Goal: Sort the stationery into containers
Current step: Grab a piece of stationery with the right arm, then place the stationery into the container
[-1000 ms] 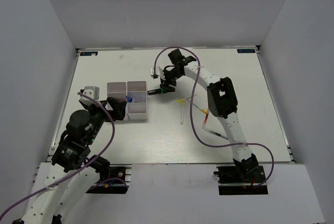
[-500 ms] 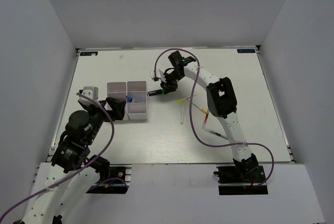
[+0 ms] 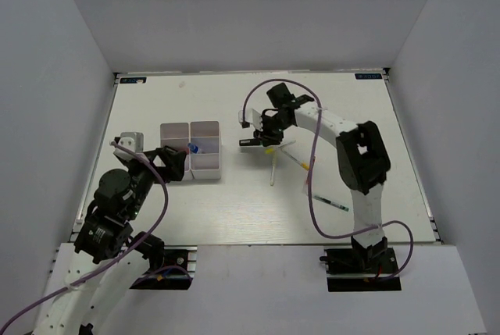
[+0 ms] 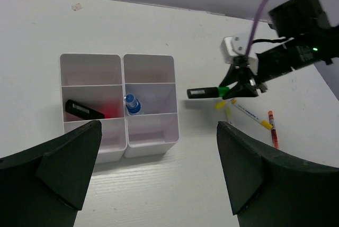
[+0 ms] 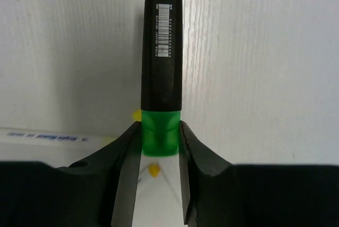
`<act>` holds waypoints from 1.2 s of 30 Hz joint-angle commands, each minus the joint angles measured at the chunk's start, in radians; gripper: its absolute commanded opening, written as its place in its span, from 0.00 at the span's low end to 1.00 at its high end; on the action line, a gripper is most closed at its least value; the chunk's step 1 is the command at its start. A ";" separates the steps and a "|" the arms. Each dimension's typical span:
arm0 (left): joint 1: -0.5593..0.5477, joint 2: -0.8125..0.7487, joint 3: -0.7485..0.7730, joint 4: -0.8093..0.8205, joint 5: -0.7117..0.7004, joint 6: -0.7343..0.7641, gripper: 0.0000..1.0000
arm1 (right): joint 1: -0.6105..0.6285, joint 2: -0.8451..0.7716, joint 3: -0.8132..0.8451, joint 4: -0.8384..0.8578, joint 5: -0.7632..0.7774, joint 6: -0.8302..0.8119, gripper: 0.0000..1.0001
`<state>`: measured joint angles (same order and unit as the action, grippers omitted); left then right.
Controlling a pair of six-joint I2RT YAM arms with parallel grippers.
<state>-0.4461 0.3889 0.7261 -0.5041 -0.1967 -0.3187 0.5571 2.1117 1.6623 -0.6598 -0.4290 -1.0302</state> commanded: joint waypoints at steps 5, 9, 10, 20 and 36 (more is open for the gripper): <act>0.007 -0.099 -0.016 0.006 -0.078 -0.010 0.99 | 0.061 -0.358 -0.252 0.321 0.165 0.096 0.00; 0.007 -0.189 -0.025 0.027 -0.116 -0.019 0.99 | 0.133 -0.433 -0.268 0.350 0.219 0.088 0.00; 0.007 -0.220 -0.034 0.027 -0.116 -0.019 0.99 | 0.147 -0.435 -0.266 0.364 0.232 0.082 0.00; 0.007 -0.315 -0.044 0.036 -0.145 -0.028 0.99 | 0.389 -0.372 -0.187 0.466 0.575 0.001 0.00; 0.007 -0.459 -0.062 0.067 -0.184 -0.028 0.99 | 0.596 -0.296 -0.282 0.880 0.950 -0.361 0.00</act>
<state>-0.4461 -0.0010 0.6670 -0.4419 -0.3614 -0.3420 1.1191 1.7897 1.4021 0.0402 0.4259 -1.2587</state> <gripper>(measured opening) 0.989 0.360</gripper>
